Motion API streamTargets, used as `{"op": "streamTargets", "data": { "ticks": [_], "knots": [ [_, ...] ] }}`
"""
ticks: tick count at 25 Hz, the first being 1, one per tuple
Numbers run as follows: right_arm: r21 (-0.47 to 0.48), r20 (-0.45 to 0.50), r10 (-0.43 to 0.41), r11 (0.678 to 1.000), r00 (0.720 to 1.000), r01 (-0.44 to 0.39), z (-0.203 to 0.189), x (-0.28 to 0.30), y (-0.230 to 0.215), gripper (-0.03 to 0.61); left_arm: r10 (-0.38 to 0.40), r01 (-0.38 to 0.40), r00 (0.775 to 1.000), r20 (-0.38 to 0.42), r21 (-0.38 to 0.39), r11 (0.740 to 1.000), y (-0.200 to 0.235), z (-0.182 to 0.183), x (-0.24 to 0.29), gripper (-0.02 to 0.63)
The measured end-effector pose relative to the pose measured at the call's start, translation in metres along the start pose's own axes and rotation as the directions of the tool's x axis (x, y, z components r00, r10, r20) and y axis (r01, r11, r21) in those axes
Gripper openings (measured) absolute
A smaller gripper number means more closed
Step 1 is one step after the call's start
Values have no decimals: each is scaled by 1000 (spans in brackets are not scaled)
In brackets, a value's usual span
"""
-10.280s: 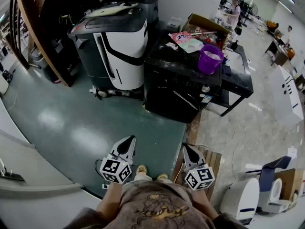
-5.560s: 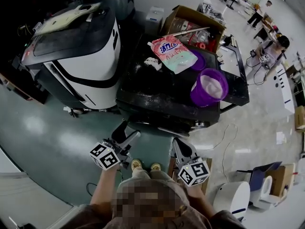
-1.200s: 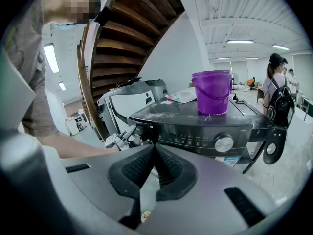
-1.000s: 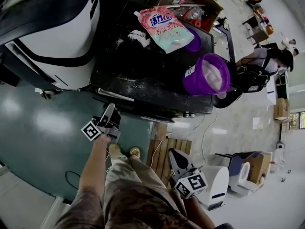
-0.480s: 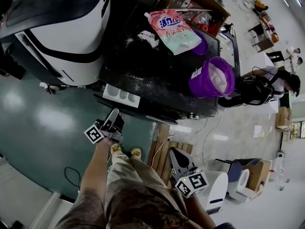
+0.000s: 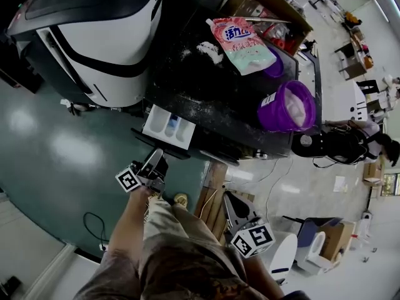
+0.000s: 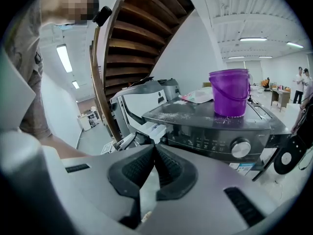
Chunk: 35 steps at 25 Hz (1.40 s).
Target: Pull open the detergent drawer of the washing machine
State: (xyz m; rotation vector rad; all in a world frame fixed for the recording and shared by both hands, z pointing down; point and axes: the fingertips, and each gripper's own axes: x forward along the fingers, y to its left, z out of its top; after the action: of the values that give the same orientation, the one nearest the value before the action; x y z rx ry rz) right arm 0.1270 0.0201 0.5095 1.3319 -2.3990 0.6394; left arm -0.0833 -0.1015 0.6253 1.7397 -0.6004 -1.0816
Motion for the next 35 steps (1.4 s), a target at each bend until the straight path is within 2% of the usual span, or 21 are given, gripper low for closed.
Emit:
{"op": "streamTargets", "data": {
  "ticks": [16, 27, 30, 35],
  "knots": [
    [-45, -14, 70, 996, 997, -70, 1, 2, 25, 3, 9, -9, 1000, 19, 6, 1000, -17, -12, -39, 302],
    [-72, -18, 95, 993, 995, -96, 6, 4, 41, 3, 5, -5, 1000, 19, 0, 1000, -18, -12, -44, 299],
    [-75, -17, 96, 992, 995, -97, 6, 4, 40, 3, 25, -25, 999, 34, -16, 1000, -15, -12, -48, 299],
    [-77, -5, 108, 991, 994, -108, 11, 8, 40, 3, 101, -101, 993, 69, -6, 995, -11, -2, -68, 291]
  ]
}}
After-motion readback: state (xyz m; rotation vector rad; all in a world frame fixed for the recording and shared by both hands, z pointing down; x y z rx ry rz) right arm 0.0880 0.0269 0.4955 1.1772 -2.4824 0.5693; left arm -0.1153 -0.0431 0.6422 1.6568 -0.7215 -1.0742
